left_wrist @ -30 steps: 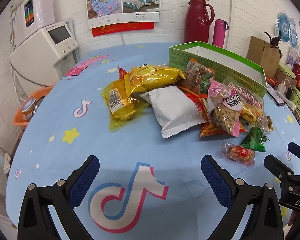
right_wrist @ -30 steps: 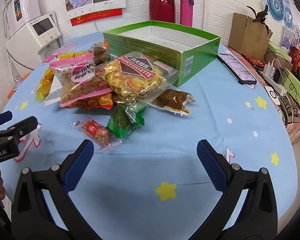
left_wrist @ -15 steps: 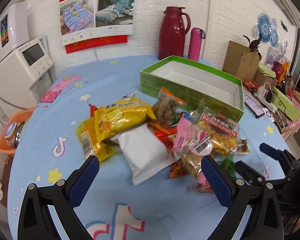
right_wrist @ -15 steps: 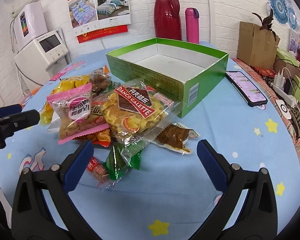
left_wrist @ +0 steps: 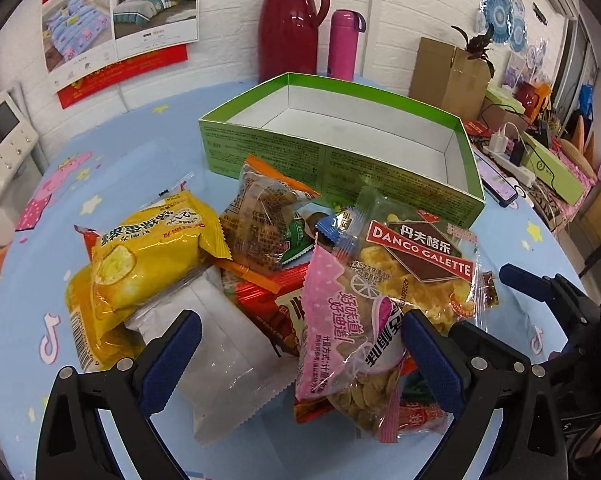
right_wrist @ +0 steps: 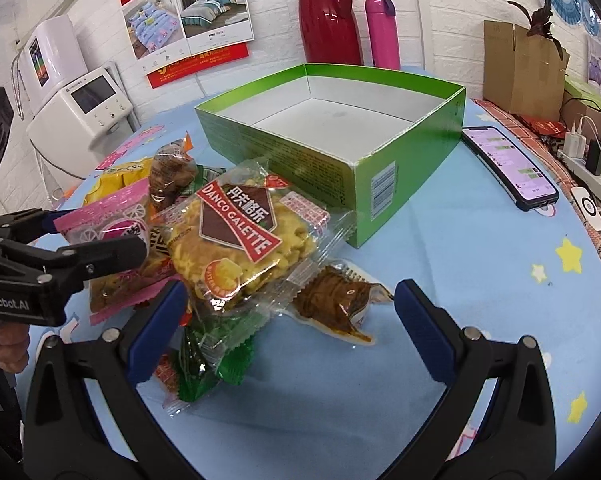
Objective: Organize snacks
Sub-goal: 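Reach the left tool to the pink biscuit bag and grasp it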
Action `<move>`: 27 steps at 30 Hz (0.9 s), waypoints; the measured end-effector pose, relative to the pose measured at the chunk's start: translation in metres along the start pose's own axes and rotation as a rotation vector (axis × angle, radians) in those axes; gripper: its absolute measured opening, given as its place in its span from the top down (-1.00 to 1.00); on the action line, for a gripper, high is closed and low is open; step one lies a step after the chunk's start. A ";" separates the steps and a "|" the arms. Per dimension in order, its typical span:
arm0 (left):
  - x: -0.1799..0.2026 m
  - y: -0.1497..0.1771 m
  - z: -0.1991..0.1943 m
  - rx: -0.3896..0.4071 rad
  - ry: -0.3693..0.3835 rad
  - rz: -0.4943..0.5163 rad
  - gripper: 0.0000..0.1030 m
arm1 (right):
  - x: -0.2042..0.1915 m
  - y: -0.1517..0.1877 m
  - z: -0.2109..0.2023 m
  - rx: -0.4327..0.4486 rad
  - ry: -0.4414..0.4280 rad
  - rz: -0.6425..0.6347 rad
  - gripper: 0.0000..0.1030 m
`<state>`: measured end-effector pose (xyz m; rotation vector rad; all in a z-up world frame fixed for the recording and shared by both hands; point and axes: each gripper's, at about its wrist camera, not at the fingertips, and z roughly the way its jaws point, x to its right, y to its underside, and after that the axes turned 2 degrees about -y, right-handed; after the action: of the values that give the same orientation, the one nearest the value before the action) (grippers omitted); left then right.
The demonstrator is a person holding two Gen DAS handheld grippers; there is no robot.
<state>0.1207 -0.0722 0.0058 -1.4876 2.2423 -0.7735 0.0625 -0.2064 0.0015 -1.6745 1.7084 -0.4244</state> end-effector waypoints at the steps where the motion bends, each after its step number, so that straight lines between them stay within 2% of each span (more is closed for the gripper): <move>1: 0.000 0.001 0.001 -0.001 0.007 0.002 -0.97 | -0.001 0.000 0.000 -0.001 0.003 -0.007 -1.00; 3: -0.001 0.002 0.003 -0.017 0.039 -0.002 -0.91 | -0.001 0.001 -0.003 0.002 -0.001 -0.009 -1.00; 4: -0.002 0.004 0.003 -0.031 0.069 -0.014 -0.80 | -0.001 0.002 -0.006 -0.001 -0.005 -0.007 -1.00; 6: -0.004 0.006 0.003 -0.055 0.135 -0.030 -0.51 | -0.005 0.007 -0.014 -0.005 -0.010 -0.021 -1.00; 8: -0.001 0.009 -0.001 -0.062 0.173 -0.015 -0.01 | -0.013 0.017 -0.022 -0.016 -0.031 -0.052 -1.00; 9: 0.002 0.010 -0.003 -0.059 0.181 0.002 0.10 | -0.017 0.021 -0.025 -0.027 -0.049 -0.059 -1.00; 12: 0.011 0.016 -0.011 -0.044 0.162 0.044 0.27 | -0.031 0.035 -0.025 -0.078 -0.133 -0.060 -0.98; 13: 0.012 0.018 -0.015 -0.045 0.170 0.046 0.29 | -0.035 0.038 -0.021 -0.095 -0.151 -0.062 -0.95; 14: 0.011 0.021 -0.019 -0.045 0.171 0.041 0.30 | -0.040 0.041 -0.017 -0.113 -0.153 -0.064 -0.83; 15: 0.009 0.025 -0.026 -0.040 0.165 0.039 0.30 | -0.044 0.043 -0.013 -0.136 -0.154 -0.066 -0.70; 16: 0.006 0.028 -0.033 -0.032 0.153 0.038 0.31 | -0.049 0.045 -0.014 -0.132 -0.138 -0.088 -0.69; 17: 0.002 0.033 -0.042 -0.019 0.134 0.037 0.31 | -0.055 0.046 -0.015 -0.143 -0.145 -0.113 -0.58; 18: -0.002 0.038 -0.050 -0.007 0.114 0.034 0.31 | -0.059 0.048 -0.016 -0.166 -0.186 -0.122 -0.46; 21: -0.019 0.049 -0.067 0.009 0.063 0.007 0.30 | -0.070 0.051 -0.022 -0.178 -0.252 -0.149 -0.45; 24: -0.033 0.055 -0.069 0.004 0.013 -0.025 0.30 | -0.077 0.047 -0.026 -0.135 -0.220 -0.188 -0.45; 27: -0.042 0.060 -0.068 -0.009 0.005 -0.049 0.30 | -0.085 0.038 -0.027 -0.091 -0.228 -0.236 -0.45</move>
<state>0.0556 0.0021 0.0225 -1.5513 2.2231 -0.7834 0.0098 -0.1259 0.0161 -1.9206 1.3894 -0.2543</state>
